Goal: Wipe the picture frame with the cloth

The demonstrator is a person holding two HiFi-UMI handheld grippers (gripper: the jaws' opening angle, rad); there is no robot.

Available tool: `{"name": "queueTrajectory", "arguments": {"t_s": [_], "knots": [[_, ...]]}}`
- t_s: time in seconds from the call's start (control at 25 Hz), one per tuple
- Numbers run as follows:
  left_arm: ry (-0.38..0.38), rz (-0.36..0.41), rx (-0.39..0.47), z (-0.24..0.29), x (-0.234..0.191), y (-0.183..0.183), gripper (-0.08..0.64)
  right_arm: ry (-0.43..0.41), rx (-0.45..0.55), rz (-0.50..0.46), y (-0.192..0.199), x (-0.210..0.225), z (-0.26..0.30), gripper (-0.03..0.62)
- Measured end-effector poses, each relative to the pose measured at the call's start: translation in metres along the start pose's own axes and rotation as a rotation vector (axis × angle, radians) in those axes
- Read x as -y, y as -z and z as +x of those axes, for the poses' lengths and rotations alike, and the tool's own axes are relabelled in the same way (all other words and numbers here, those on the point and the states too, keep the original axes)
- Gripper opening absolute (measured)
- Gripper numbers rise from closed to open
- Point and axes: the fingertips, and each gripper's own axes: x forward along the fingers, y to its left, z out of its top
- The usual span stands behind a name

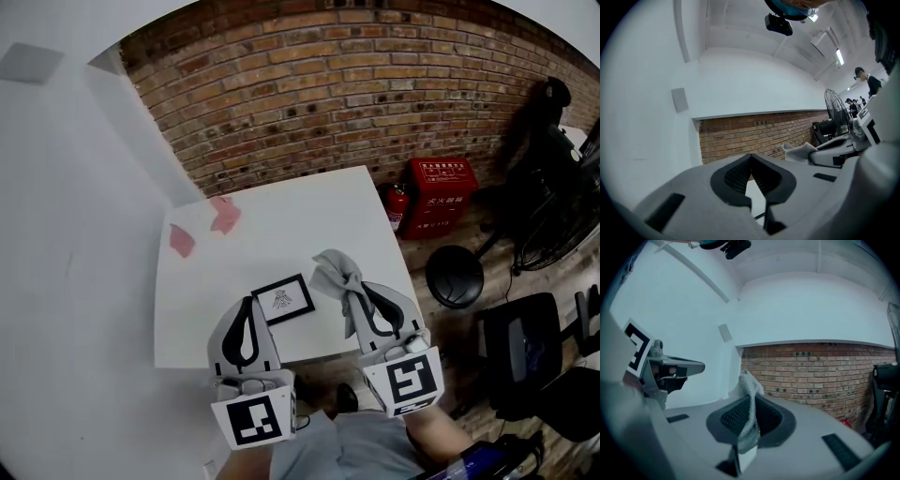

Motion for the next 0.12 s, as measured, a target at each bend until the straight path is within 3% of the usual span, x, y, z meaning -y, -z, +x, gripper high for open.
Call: {"name": "queueTrajectory", "arguments": {"t_s": [0.12], "knots": [[0.001, -0.007, -0.007, 0.0008, 0.0019, 0.0019, 0.009, -0.002, -0.003, 0.001, 0.002, 0.001, 0.0005, 0.034]]}}
